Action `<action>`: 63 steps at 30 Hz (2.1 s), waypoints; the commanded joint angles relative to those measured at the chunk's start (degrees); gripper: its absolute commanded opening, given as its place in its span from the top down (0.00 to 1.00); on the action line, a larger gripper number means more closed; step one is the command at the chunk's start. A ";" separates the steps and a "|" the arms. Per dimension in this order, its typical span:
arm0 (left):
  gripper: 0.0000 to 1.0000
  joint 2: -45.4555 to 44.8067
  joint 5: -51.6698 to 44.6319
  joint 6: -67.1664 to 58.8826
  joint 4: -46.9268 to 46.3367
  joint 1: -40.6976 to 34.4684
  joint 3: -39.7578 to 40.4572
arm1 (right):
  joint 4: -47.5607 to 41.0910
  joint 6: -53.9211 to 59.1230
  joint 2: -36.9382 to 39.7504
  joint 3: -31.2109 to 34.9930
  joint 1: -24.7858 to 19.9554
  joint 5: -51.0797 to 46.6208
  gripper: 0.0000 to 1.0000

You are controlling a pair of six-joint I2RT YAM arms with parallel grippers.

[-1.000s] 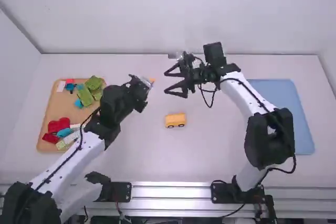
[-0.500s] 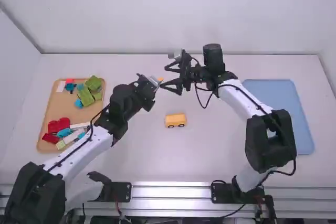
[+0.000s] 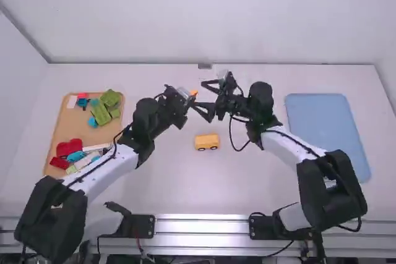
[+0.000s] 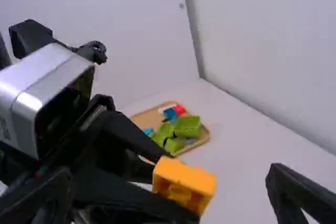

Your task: Assemble lego blocks to make yellow taxi

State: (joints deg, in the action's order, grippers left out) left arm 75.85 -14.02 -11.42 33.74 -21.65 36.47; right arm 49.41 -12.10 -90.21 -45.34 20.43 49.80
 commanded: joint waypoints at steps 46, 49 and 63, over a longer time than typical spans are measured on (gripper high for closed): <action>0.01 1.44 -13.46 17.46 2.80 -2.05 -0.17 | -4.37 1.07 -0.44 -5.53 -6.99 16.24 0.89; 0.01 1.07 -28.68 15.93 2.80 1.73 1.53 | -14.23 8.79 -0.44 -10.47 -8.11 21.40 0.89; 0.01 5.27 -60.52 10.99 2.29 10.34 6.03 | -56.15 46.86 -0.44 -22.18 -5.18 25.70 0.92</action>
State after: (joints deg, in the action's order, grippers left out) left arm 80.09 -68.36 1.30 35.83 -10.92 41.76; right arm -6.44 26.98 -90.72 -65.52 14.26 74.08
